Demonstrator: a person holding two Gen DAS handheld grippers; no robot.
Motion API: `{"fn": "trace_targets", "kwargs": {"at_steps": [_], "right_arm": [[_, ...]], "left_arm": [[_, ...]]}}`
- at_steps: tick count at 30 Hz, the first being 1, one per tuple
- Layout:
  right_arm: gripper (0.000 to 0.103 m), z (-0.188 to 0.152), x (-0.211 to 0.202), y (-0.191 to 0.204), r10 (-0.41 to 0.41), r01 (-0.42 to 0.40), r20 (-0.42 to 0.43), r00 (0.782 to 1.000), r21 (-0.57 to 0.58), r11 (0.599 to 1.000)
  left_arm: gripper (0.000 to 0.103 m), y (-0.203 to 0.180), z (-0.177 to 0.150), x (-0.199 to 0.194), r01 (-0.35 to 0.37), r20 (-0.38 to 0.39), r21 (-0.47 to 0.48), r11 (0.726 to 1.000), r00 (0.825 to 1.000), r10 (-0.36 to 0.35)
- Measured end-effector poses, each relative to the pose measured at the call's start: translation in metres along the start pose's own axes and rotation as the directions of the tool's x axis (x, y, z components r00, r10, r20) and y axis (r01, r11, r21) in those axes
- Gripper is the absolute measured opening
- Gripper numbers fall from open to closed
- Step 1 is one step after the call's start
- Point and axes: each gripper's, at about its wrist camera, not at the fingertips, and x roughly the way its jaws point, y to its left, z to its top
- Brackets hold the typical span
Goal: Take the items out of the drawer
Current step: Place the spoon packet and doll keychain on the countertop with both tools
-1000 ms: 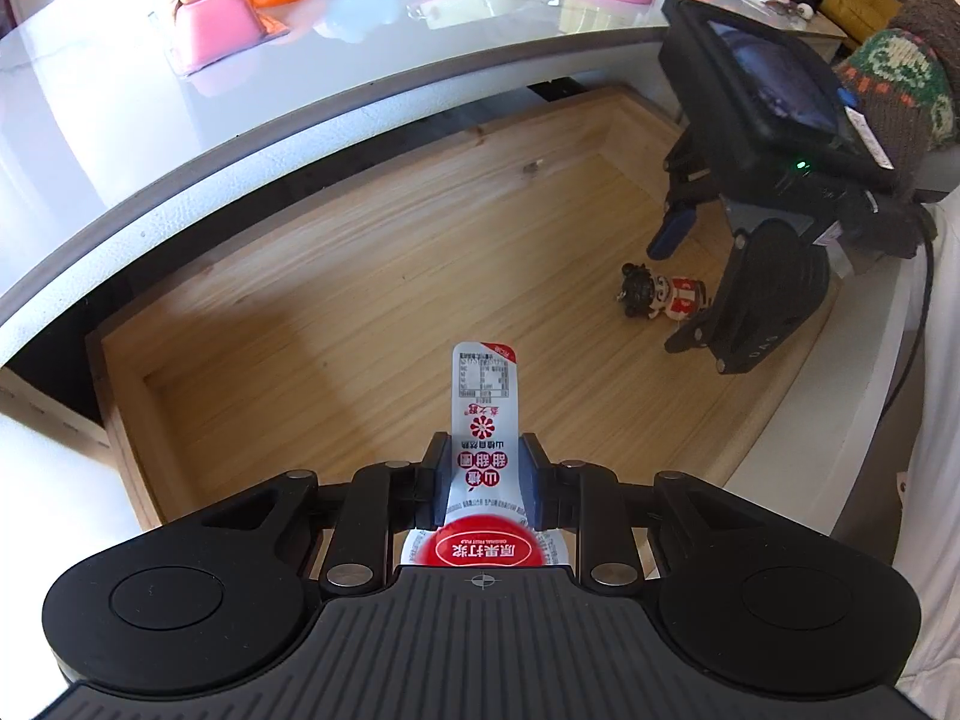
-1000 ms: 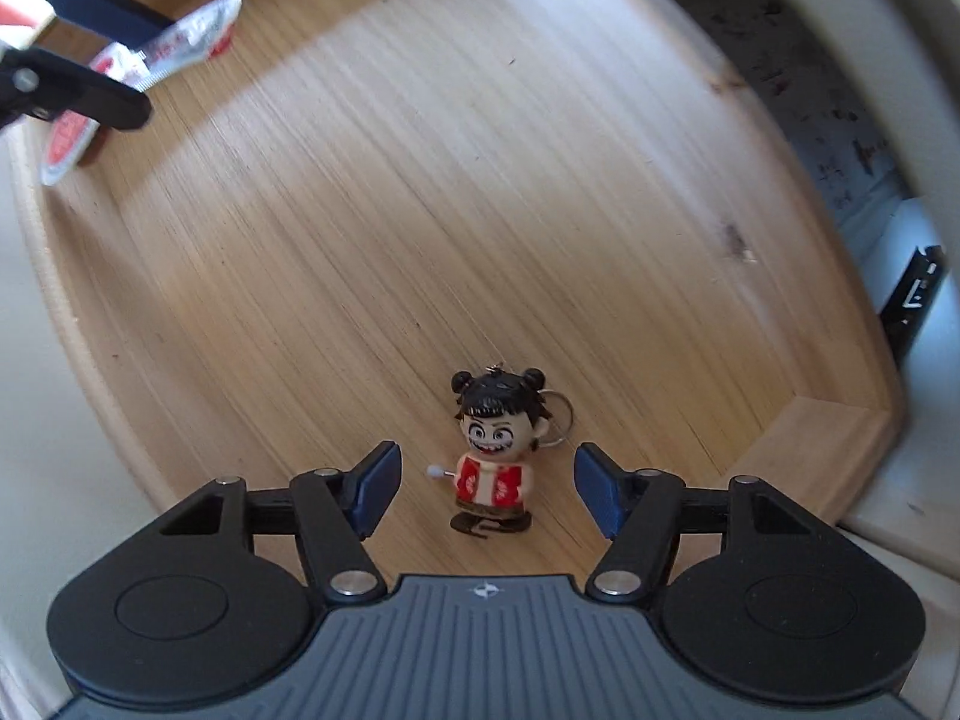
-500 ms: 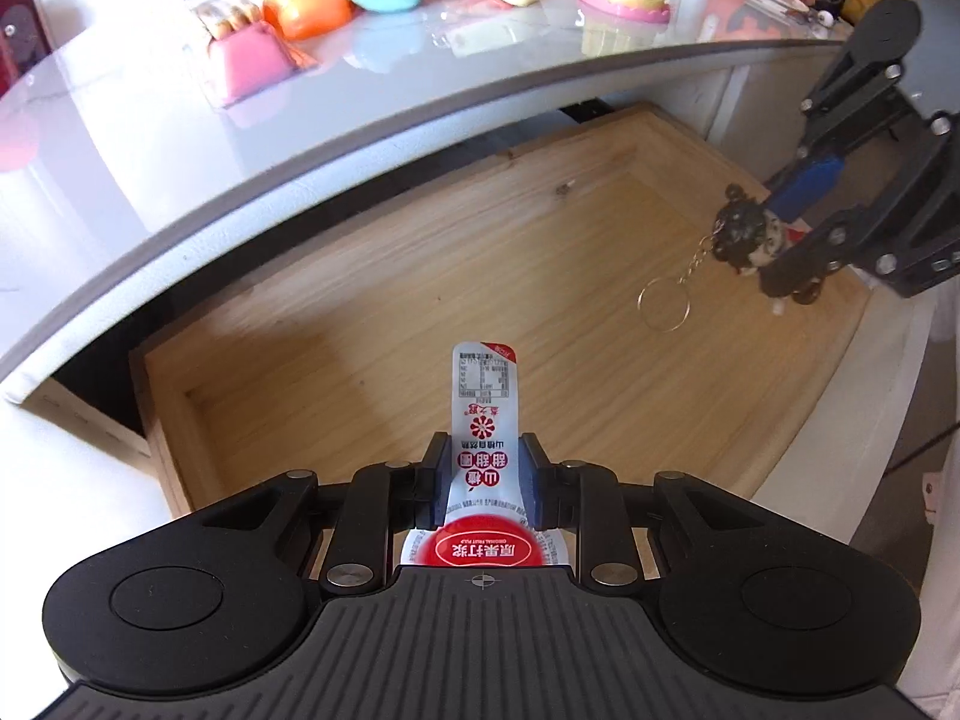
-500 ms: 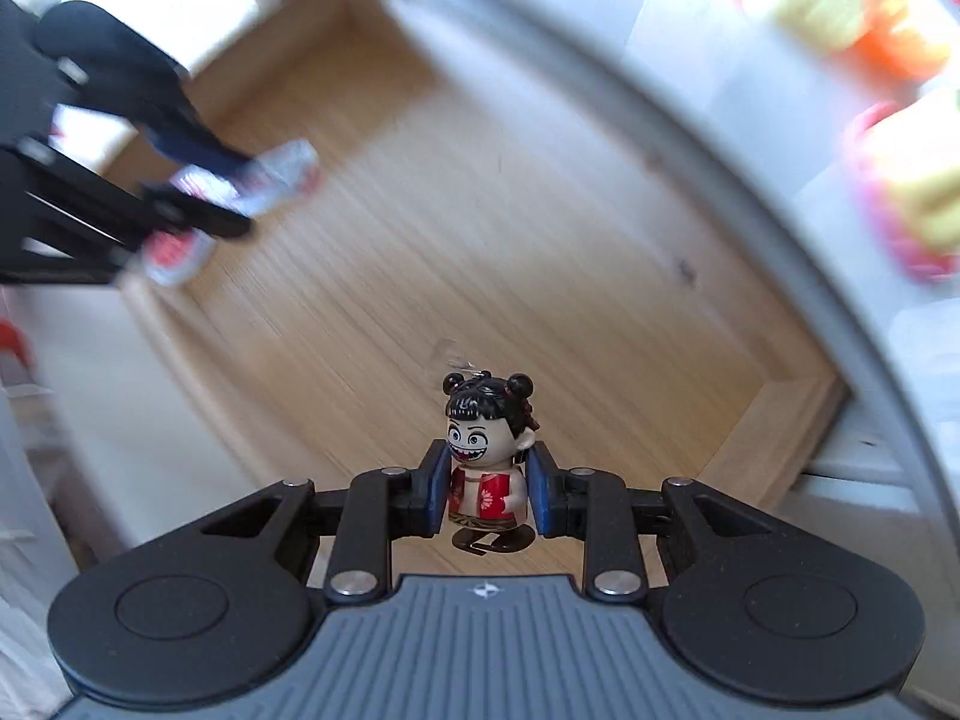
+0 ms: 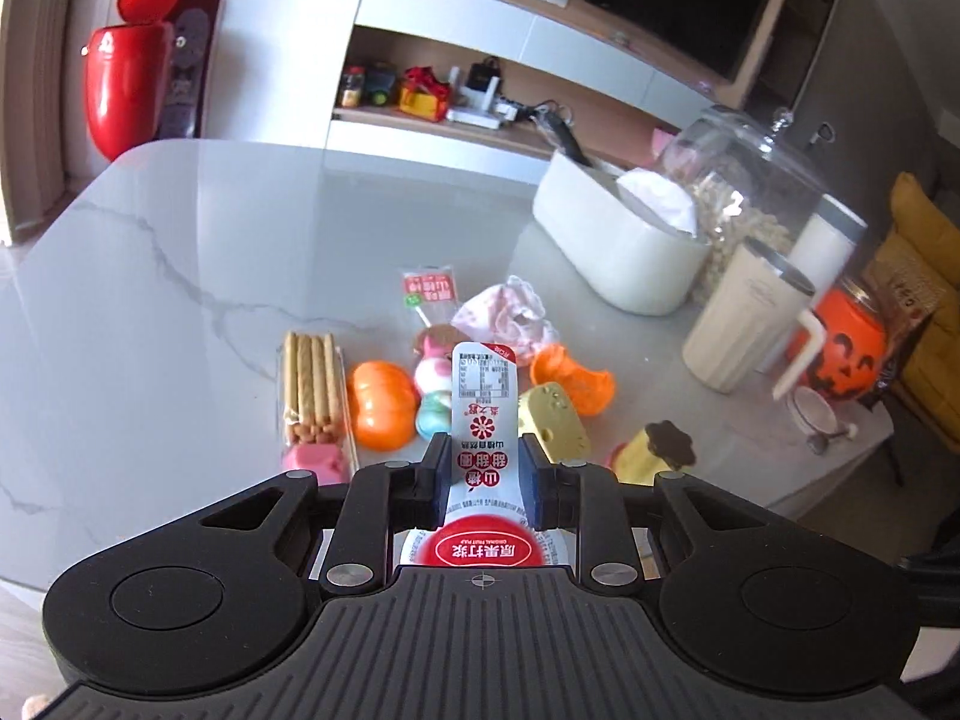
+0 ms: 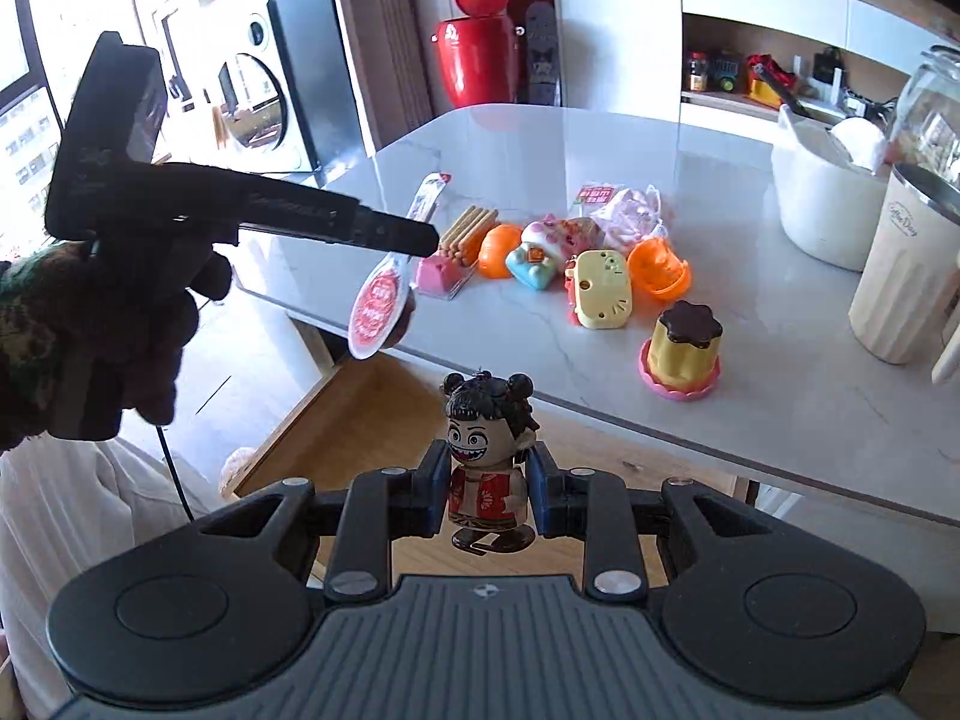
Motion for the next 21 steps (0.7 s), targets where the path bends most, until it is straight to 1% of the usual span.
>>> {"fn": "trace_targets", "kwargs": {"at_steps": [2,4,6,7,8,9,10,12,14,16,18,21], "right_arm": [[0.026,-0.003,0.006,0.002,-0.006,0.006,0.032,0.999,0.018,1.000],[0.026,-0.009,0.007,-0.002,-0.001,-0.001,0.047,0.999,0.031,1.000],[0.026,-0.009,0.011,-0.005,-0.017,0.016,0.043,0.999,0.031,0.999],[0.026,-0.010,0.012,-0.008,-0.024,0.022,0.034,0.999,0.038,0.999],[0.026,-0.009,0.020,-0.012,-0.025,0.023,0.025,0.999,0.048,0.999],[0.026,-0.007,0.026,-0.016,-0.022,0.022,0.017,1.000,0.056,0.998],[0.026,-0.005,0.036,-0.019,-0.023,0.022,0.008,1.000,0.063,0.998],[0.026,-0.001,0.049,-0.021,-0.027,0.027,0.002,1.000,0.065,0.998],[0.026,0.006,0.062,-0.022,-0.026,0.025,0.006,1.000,0.071,0.997],[0.026,0.018,0.077,-0.023,-0.016,0.015,0.019,1.000,0.083,0.996],[0.026,0.033,0.090,-0.022,-0.023,0.019,0.041,0.999,0.087,0.996],[0.027,0.061,0.114,-0.022,-0.077,0.064,0.123,0.989,0.100,0.993]], "left_arm": [[0.027,0.003,0.006,0.027,0.002,-0.014,-0.032,0.999,1.000,-0.003],[0.027,0.007,0.012,0.042,-0.013,-0.009,-0.041,0.999,1.000,0.013],[0.027,0.014,0.020,0.060,-0.052,-0.008,-0.032,0.998,0.999,0.052],[0.025,0.019,0.024,0.068,-0.056,-0.006,-0.040,0.998,0.998,0.056],[0.027,0.025,0.027,0.075,-0.048,-0.009,-0.055,0.997,0.999,0.048],[0.028,0.030,0.030,0.079,-0.021,-0.004,-0.077,0.997,1.000,0.021],[0.027,0.037,0.034,0.080,-0.004,0.000,-0.102,0.995,1.000,0.004],[0.027,0.045,0.039,0.070,0.017,0.061,-0.109,0.994,0.998,-0.010],[0.027,0.051,0.043,0.050,0.023,0.135,-0.103,0.994,0.991,-0.009],[0.027,0.059,0.045,0.032,0.020,0.179,-0.111,0.994,0.984,0.001],[0.028,0.065,0.043,0.016,0.011,0.212,-0.106,0.994,0.977,0.011],[0.028,0.068,0.028,-0.008,-0.029,0.225,-0.067,0.997,0.973,0.043]]}}
